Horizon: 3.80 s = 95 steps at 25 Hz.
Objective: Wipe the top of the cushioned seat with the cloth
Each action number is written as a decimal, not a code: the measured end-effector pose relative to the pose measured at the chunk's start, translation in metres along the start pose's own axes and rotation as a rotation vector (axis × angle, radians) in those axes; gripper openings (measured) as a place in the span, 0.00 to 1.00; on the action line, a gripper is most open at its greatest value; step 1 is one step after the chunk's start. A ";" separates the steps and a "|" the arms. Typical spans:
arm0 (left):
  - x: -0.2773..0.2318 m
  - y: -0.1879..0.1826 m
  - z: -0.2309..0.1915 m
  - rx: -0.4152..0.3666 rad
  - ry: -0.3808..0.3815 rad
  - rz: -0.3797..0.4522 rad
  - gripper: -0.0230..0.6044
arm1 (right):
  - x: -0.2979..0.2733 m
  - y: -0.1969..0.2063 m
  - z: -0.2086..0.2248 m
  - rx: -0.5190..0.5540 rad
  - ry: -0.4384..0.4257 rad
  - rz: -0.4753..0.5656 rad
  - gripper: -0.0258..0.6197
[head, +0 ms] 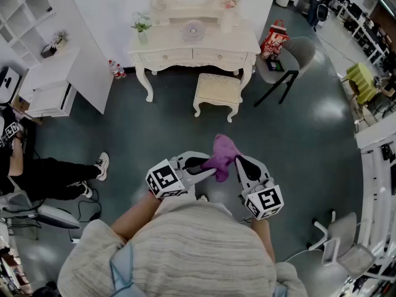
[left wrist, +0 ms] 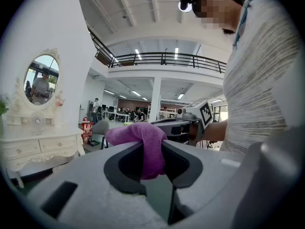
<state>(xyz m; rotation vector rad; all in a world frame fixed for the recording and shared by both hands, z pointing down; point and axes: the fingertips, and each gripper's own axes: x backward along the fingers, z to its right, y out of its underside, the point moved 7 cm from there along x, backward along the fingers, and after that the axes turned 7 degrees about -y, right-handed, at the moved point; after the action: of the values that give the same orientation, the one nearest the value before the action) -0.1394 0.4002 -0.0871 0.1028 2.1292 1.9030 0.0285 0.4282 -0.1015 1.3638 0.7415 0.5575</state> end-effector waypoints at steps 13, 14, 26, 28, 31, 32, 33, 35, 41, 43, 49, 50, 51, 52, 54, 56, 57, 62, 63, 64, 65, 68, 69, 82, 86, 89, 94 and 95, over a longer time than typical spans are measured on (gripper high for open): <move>0.000 0.001 -0.010 0.007 0.003 -0.002 0.16 | -0.010 -0.004 0.000 0.017 -0.042 0.024 0.05; -0.001 0.000 -0.010 0.008 0.003 -0.002 0.16 | -0.010 -0.005 0.000 0.015 -0.046 0.026 0.05; -0.009 0.000 -0.015 0.000 0.000 -0.011 0.16 | -0.009 -0.005 0.010 0.005 -0.060 0.031 0.05; -0.010 -0.001 -0.016 0.000 -0.001 -0.014 0.16 | -0.009 -0.006 0.012 0.000 -0.058 0.033 0.06; -0.010 -0.002 -0.017 -0.002 -0.001 -0.016 0.16 | -0.009 -0.006 0.013 0.003 -0.058 0.030 0.06; -0.010 -0.002 -0.017 -0.001 -0.002 -0.016 0.16 | -0.009 -0.006 0.013 0.006 -0.057 0.028 0.06; -0.011 -0.002 -0.017 -0.001 -0.003 -0.016 0.16 | -0.008 -0.006 0.013 0.009 -0.057 0.027 0.06; -0.012 -0.002 -0.016 -0.003 -0.004 -0.017 0.16 | -0.006 -0.006 0.014 0.016 -0.053 0.024 0.06; -0.018 -0.002 -0.016 -0.002 0.000 -0.024 0.16 | -0.001 -0.006 0.019 0.022 -0.046 0.016 0.06; -0.021 -0.003 -0.017 -0.002 0.005 -0.026 0.16 | 0.001 -0.006 0.022 0.020 -0.040 0.015 0.06; -0.029 0.001 -0.021 0.003 0.021 -0.037 0.16 | 0.000 0.001 0.029 0.006 -0.039 -0.003 0.06; -0.030 0.003 -0.023 0.006 0.024 -0.039 0.16 | -0.002 0.003 0.030 0.004 -0.042 -0.010 0.06; -0.031 0.004 -0.025 0.010 0.027 -0.042 0.16 | -0.003 0.004 0.031 0.002 -0.045 -0.015 0.06; -0.033 0.004 -0.027 0.013 0.031 -0.044 0.16 | -0.004 0.004 0.033 0.001 -0.045 -0.020 0.06; -0.036 0.004 -0.035 0.017 0.034 -0.042 0.16 | -0.009 0.005 0.037 -0.002 -0.042 -0.028 0.06; -0.040 0.004 -0.046 0.022 0.032 -0.034 0.16 | -0.017 0.007 0.043 -0.007 -0.043 -0.042 0.06; -0.041 0.005 -0.052 0.027 0.032 -0.031 0.16 | -0.022 0.009 0.045 -0.008 -0.044 -0.050 0.06; -0.051 0.013 -0.085 0.067 0.039 -0.039 0.16 | -0.050 0.011 0.061 -0.029 -0.060 -0.084 0.06; -0.053 0.014 -0.093 0.072 0.042 -0.039 0.16 | -0.056 0.011 0.067 -0.034 -0.059 -0.091 0.06; -0.056 0.014 -0.101 0.074 0.044 -0.038 0.16 | -0.063 0.011 0.073 -0.038 -0.056 -0.096 0.06; -0.058 0.014 -0.111 0.075 0.047 -0.039 0.16 | -0.070 0.010 0.079 -0.042 -0.052 -0.100 0.06; -0.063 0.014 -0.142 0.079 0.050 -0.050 0.16 | -0.095 0.006 0.098 -0.053 -0.049 -0.105 0.06; -0.064 0.014 -0.153 0.083 0.049 -0.052 0.16 | -0.104 0.004 0.104 -0.054 -0.052 -0.110 0.06; -0.081 0.007 -0.280 0.067 0.059 -0.056 0.16 | -0.214 -0.013 0.172 -0.040 -0.066 -0.150 0.06; -0.075 0.011 -0.308 0.071 0.059 -0.057 0.16 | -0.246 -0.016 0.177 -0.033 -0.074 -0.177 0.06; -0.073 0.017 -0.330 0.073 0.054 -0.065 0.16 | -0.270 -0.017 0.184 -0.025 -0.070 -0.181 0.06; -0.077 0.022 -0.357 0.053 0.041 -0.079 0.16 | -0.301 -0.016 0.194 -0.033 -0.097 -0.182 0.09; -0.078 0.022 -0.361 0.051 0.035 -0.082 0.16 | -0.305 -0.014 0.196 -0.035 -0.106 -0.184 0.10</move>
<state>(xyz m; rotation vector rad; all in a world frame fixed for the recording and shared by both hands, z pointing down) -0.1598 0.0372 -0.0198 -0.0072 2.1708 1.8176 -0.0266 0.0720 -0.0621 1.2675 0.7581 0.3480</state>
